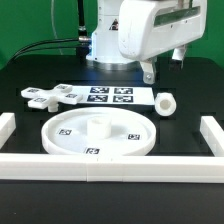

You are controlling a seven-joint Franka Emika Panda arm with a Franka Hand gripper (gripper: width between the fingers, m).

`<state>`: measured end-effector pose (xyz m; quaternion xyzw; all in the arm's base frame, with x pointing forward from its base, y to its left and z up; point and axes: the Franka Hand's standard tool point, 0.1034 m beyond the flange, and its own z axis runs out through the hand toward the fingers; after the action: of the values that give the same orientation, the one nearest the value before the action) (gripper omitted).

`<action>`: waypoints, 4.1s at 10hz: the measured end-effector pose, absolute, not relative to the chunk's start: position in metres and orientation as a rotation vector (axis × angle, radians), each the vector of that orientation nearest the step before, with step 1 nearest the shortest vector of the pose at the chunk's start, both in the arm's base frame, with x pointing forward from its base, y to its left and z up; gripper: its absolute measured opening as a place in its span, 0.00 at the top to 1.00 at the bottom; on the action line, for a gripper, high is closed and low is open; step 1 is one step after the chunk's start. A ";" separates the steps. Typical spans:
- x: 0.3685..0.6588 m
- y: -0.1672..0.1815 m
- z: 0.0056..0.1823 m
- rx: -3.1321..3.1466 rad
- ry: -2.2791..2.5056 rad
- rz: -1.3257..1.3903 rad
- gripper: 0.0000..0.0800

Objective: Assemble round table

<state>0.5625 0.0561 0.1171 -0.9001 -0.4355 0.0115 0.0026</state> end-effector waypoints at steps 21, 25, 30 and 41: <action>0.546 -0.044 0.023 -2.619 -1.669 0.066 0.19; 0.545 -0.051 0.013 -2.622 -1.646 0.080 0.19; 0.545 -0.051 0.013 -2.622 -1.647 0.077 0.49; 0.565 0.030 0.016 -2.539 -1.722 0.083 0.49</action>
Offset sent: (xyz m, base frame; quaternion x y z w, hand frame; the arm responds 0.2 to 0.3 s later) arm 0.0000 0.0000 0.0000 0.0000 0.0000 0.0000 1.0000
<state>0.5653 0.0295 0.0157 -0.8268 -0.5607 0.0269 0.0365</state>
